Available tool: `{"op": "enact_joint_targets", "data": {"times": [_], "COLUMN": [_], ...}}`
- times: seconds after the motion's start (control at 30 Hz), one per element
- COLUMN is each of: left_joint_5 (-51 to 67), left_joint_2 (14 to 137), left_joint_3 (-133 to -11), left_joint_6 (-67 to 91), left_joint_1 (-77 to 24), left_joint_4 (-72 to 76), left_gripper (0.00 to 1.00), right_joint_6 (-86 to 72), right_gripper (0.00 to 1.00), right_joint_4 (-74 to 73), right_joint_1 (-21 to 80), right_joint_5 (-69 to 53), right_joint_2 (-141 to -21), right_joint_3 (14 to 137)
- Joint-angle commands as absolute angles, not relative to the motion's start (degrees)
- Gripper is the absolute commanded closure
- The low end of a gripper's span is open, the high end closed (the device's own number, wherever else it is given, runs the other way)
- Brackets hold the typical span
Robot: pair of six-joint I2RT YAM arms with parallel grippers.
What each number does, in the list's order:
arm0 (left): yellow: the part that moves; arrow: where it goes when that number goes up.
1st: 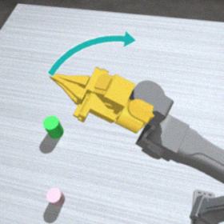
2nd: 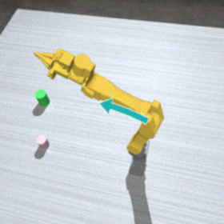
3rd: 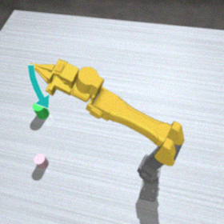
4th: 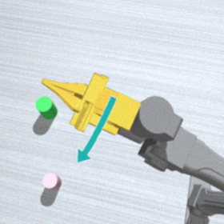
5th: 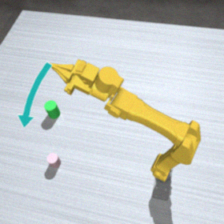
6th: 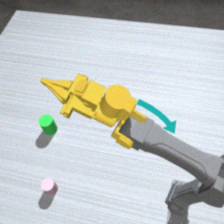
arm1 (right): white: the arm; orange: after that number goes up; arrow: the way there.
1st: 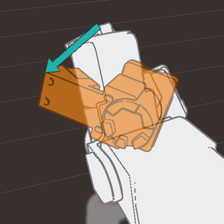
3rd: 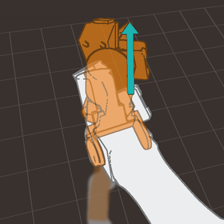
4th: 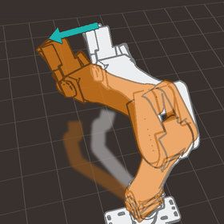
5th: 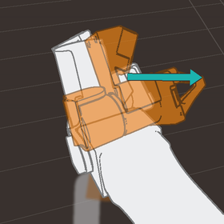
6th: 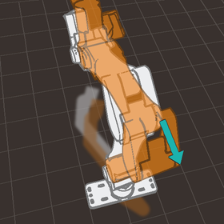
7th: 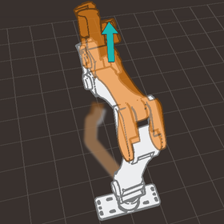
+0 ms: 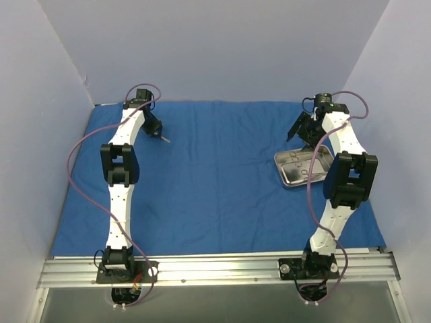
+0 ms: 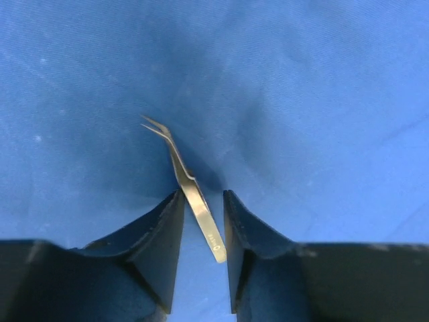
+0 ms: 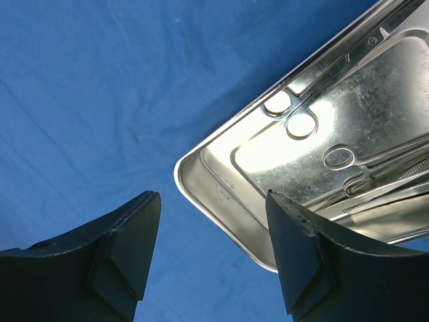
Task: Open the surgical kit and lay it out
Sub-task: Adjust the medical item in the surgical kit.
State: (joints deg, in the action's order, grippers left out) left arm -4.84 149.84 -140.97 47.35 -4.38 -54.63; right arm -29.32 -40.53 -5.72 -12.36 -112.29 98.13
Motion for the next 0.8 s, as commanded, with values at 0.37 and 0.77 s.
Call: {"op": "enact_joint_targets", "data": {"times": [0.37, 0.77], "left_joint_5": [-3.34, 18.50], "left_joint_2": [147.93, 126.25], "left_joint_3": [-140.19, -119.30], "left_joint_6": [44.74, 30.85], "left_joint_1": [-3.60, -3.96], "left_joint_4": [-54.58, -35.99], "left_gripper": [0.98, 0.98], "right_joint_6": [-28.57, -19.43], "right_gripper": [0.36, 0.39], "right_joint_4": [-41.74, -41.24], "right_joint_1": [-5.89, 11.23], "right_joint_5": [-12.66, -18.88], "right_joint_2": [-113.11, -121.55], "right_joint_3": [99.74, 121.72]}}
